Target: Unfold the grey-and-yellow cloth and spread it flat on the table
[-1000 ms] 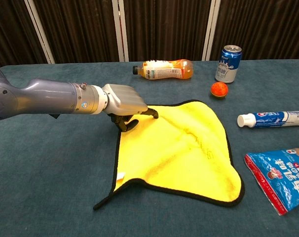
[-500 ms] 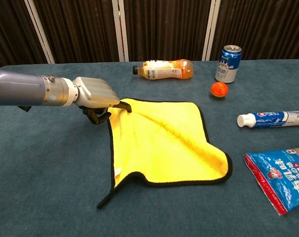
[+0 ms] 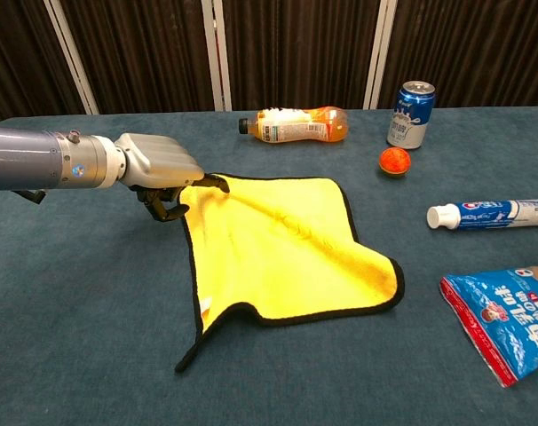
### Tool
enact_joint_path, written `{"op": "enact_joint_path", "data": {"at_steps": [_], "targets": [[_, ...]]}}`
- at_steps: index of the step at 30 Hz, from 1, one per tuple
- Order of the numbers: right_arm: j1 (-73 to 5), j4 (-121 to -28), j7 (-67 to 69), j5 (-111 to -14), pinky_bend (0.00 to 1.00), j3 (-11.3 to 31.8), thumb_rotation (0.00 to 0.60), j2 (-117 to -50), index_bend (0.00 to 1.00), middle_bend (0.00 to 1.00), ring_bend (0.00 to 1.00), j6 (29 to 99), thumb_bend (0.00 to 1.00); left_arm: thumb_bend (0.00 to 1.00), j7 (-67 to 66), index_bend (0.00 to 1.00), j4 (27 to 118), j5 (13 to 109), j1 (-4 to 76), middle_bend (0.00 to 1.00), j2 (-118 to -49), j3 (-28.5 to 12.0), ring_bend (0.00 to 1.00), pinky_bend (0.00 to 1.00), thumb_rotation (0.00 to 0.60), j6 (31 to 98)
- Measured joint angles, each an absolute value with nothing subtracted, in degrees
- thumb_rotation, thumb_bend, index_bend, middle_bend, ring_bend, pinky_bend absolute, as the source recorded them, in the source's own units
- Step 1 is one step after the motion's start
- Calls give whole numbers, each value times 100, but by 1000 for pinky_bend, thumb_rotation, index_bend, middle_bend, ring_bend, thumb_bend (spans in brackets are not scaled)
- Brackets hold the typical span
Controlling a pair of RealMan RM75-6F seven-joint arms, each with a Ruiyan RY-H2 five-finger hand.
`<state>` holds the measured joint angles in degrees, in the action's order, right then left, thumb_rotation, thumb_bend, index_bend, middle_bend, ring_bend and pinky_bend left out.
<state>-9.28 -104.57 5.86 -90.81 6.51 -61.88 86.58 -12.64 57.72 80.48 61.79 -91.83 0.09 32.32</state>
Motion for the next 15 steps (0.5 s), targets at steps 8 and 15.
{"op": "enact_joint_path", "data": {"at_steps": [8, 15], "targets": [[-932, -10495, 520, -9008, 0, 668, 600, -6173, 157, 0, 0, 8630, 318, 544, 135, 18, 6604, 8669, 6023, 1000, -8764, -27, 1000, 1000, 600, 4131], [-968, -10500, 489, -9041, 0, 640, 600, -6239, 155, 0, 0, 8564, 317, 531, 1051, 39, 7451, 9264, 5826, 1000, -7935, 311, 1000, 1000, 600, 4617]]}}
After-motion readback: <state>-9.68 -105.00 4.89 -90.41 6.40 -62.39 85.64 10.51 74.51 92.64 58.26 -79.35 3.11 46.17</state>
